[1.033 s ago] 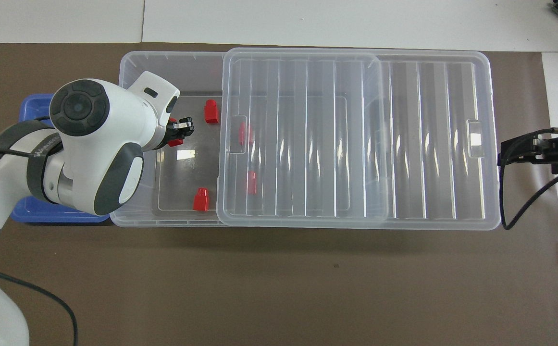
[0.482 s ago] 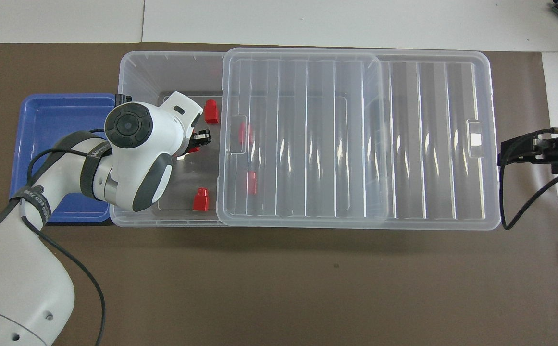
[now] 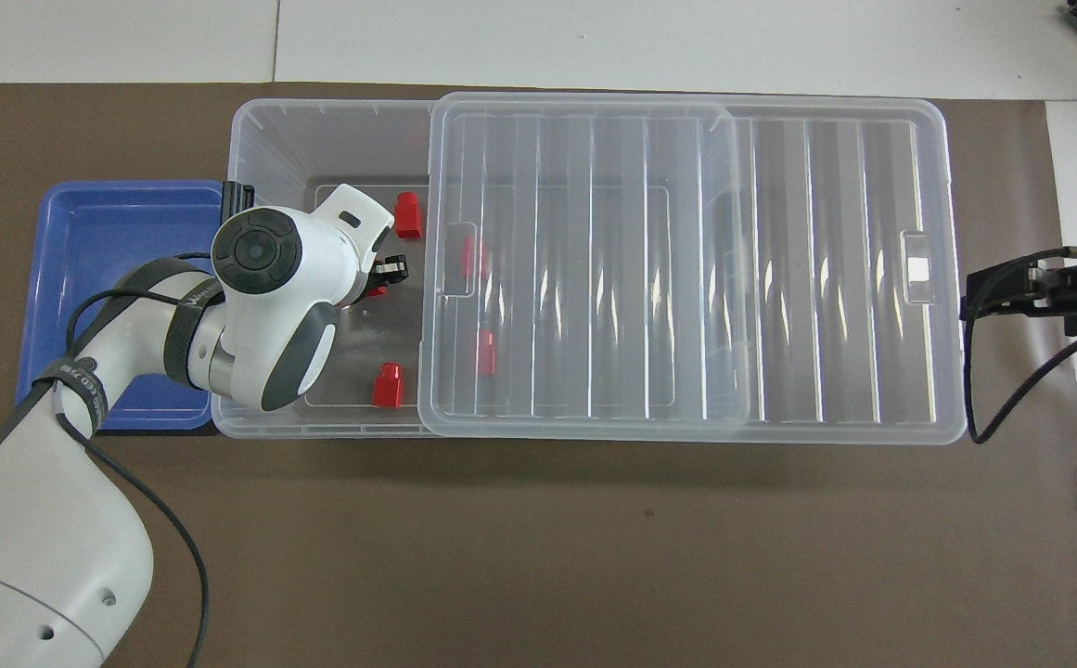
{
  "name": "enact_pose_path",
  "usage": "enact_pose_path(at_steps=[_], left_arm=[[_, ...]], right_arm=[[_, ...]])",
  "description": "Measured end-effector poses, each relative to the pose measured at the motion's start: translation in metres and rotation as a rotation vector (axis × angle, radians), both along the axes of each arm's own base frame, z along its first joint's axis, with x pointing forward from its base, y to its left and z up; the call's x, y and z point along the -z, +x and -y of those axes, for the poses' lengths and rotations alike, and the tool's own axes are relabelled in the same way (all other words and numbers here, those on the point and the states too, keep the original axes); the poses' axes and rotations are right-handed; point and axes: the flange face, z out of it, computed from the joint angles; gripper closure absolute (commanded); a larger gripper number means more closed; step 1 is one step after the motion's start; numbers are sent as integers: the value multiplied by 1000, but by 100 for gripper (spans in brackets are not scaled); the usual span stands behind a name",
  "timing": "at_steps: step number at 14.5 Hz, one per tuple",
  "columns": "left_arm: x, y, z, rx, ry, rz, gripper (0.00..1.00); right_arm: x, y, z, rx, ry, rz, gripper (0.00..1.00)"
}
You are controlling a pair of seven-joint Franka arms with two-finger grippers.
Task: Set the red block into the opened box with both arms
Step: 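Lower the red block into the box and open the left gripper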
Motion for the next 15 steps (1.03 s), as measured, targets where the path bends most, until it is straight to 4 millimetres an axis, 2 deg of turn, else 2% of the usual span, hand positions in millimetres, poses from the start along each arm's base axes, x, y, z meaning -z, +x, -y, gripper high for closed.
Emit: enact_pose_path(at_steps=[1, 2, 3, 4, 6, 10, 12, 15], left_arm=[[3, -1, 0, 0, -1, 0, 64], [5, -1, 0, 1, -1, 1, 48], [5, -1, 0, 0, -3, 3, 26], [5, -1, 0, 0, -3, 3, 19], [5, 0, -1, -3, -2, 3, 5], [2, 2, -6, -38, -3, 3, 2], [-17, 4, -9, -67, -5, 13, 2], [-72, 2, -13, -94, 22, -11, 2]], right_arm=[[0, 0, 0, -1, 0, 0, 5], [0, 0, 0, -4, 0, 0, 25], [0, 0, 0, -13, 0, 0, 86], [0, 0, 0, -30, 1, 0, 100], [1, 0, 0, -54, 2, -2, 100], [5, 0, 7, -68, 4, -10, 100], [6, 0, 9, -72, 4, -10, 100], [6, 0, 9, -72, 4, -8, 100]])
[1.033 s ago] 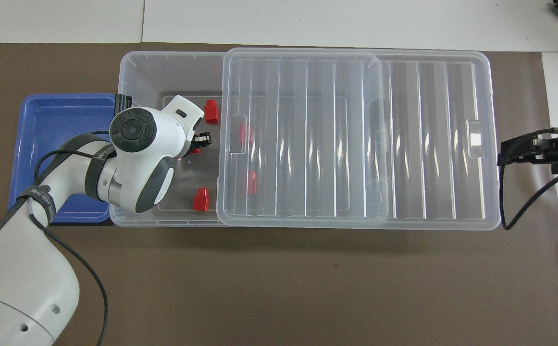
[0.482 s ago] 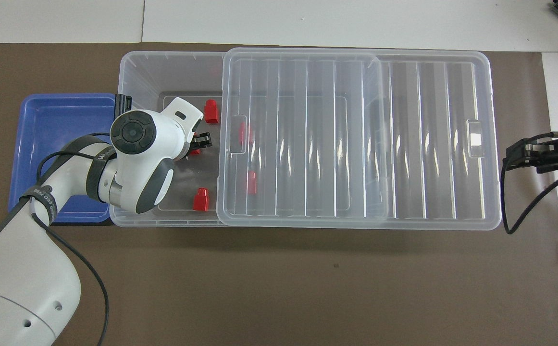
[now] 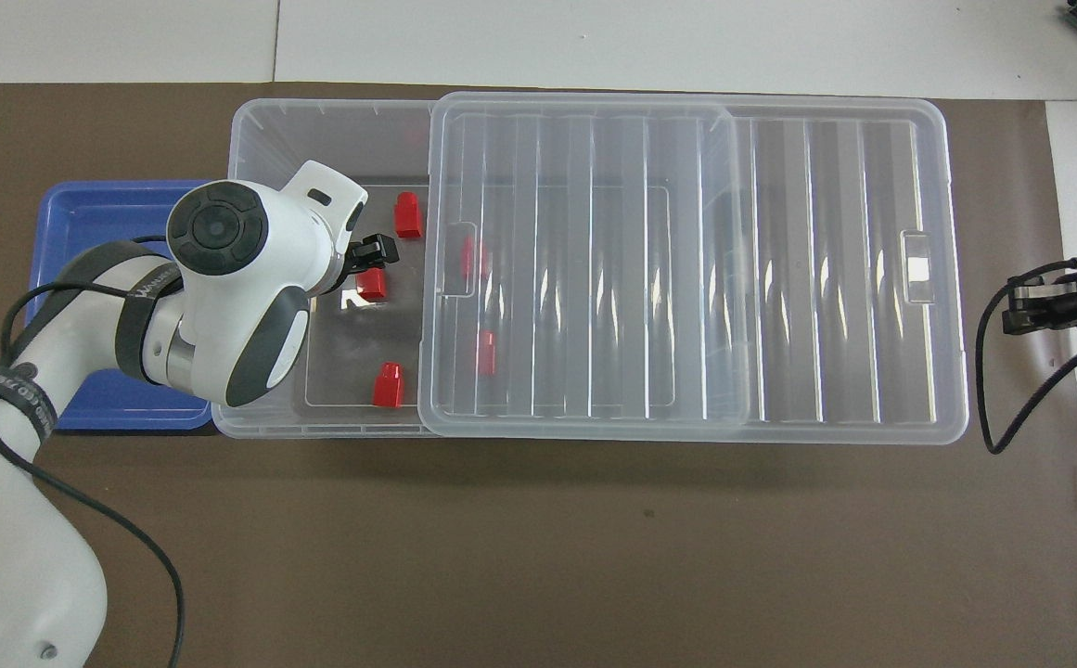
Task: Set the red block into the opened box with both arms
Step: 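Lower the red block into the box and open the left gripper, then withdraw the left gripper while the right gripper reaches the lid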
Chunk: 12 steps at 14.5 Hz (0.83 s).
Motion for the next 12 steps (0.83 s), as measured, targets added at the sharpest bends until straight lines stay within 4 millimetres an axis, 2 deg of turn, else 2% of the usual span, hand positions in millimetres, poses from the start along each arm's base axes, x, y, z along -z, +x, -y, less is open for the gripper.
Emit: enact_pose_path(at_steps=[3, 5, 8, 10, 12], left_arm=[[-56, 0, -5, -40, 5, -10, 0], [-85, 5, -14, -87, -28, -12, 0], [-122, 17, -53, -144, -37, -18, 0], [-140, 19, -77, -116, -26, -15, 0], [-154, 16, -107, -35, 0, -28, 0]], right_arm=[[-1, 2, 4, -39, -13, 19, 100], [1, 6, 21, -108, -46, 55, 100], [13, 15, 57, -237, -92, 103, 100], [28, 27, 65, -286, -118, 131, 100], [51, 45, 67, -303, -121, 152, 100]])
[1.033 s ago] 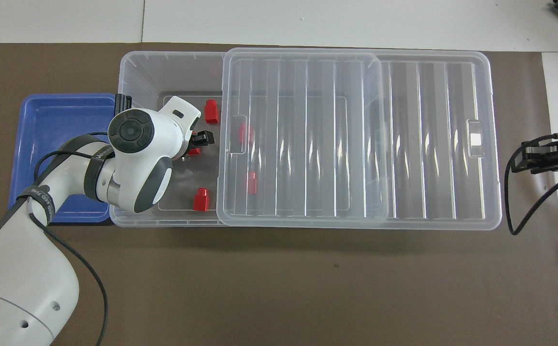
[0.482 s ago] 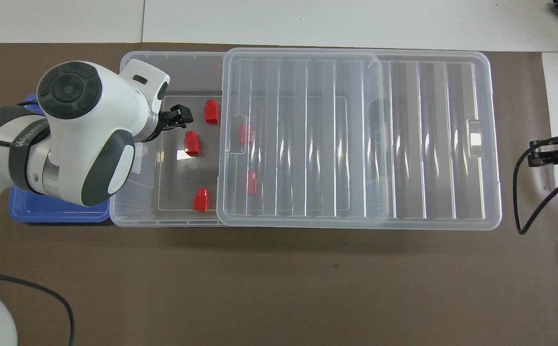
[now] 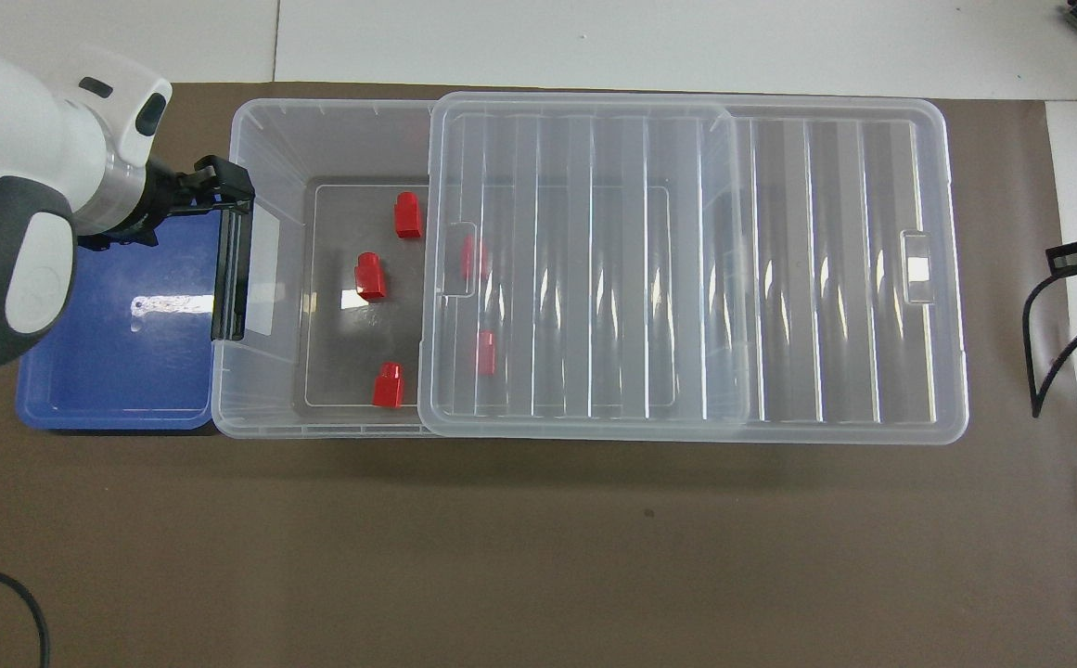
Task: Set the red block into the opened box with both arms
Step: 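Withdraw the left gripper while the right gripper reaches the lid, then slide the clear lid back over the box with the right gripper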
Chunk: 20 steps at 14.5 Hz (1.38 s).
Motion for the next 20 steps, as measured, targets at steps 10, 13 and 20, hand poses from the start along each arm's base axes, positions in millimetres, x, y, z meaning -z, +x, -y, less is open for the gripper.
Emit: enact_pose_path(at_steps=[10, 13, 20], left_arm=[[-33, -23, -97, 267, 58, -88, 0], [-48, -36, -97, 267, 60, -98, 0], [-46, -45, -95, 271, 59, -129, 0]], right_arm=[[89, 59, 4, -9, 49, 61, 100], [90, 59, -2, -6, 57, 62, 100], [91, 64, -41, -8, 76, 65, 100]])
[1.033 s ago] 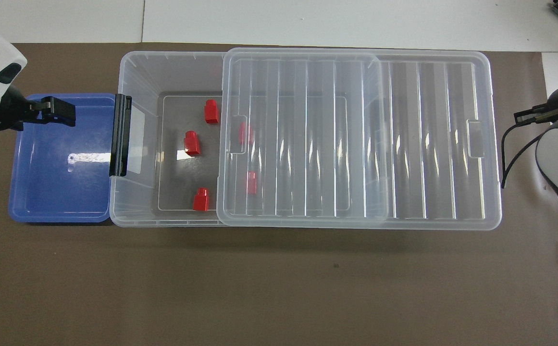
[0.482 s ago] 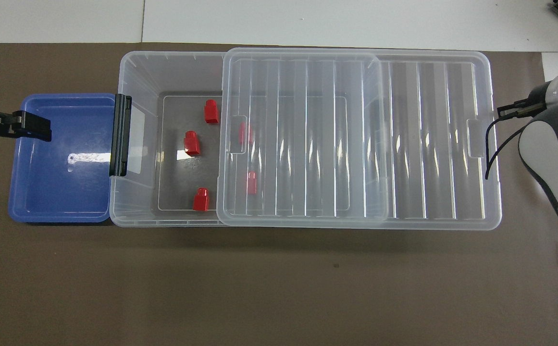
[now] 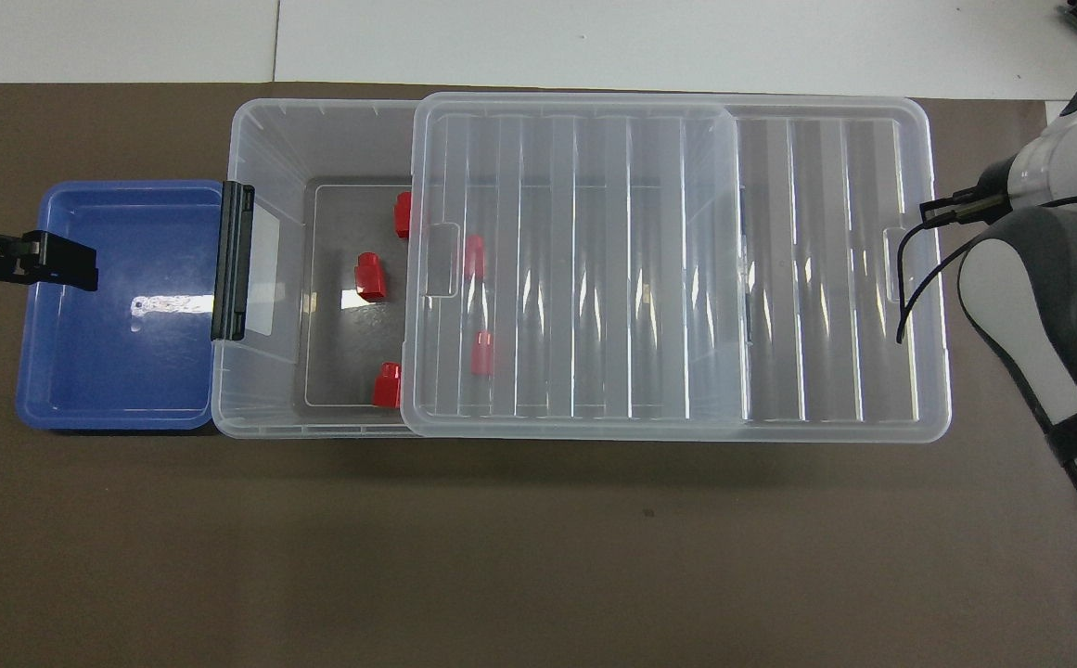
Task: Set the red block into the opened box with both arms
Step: 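Slide the clear lid back over the box with the right gripper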
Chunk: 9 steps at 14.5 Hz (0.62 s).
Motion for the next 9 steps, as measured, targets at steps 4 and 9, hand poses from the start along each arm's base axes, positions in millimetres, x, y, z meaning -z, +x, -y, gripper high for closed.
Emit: enact_pose_path(at_steps=[4, 9], left_arm=[[-4, -4, 3, 2, -9, -1, 0], [-3, -5, 9, 6, -30, -7, 0]], right_arm=[[1, 2, -25, 11, 69, 2, 100], [2, 2, -69, 8, 83, -1, 100]])
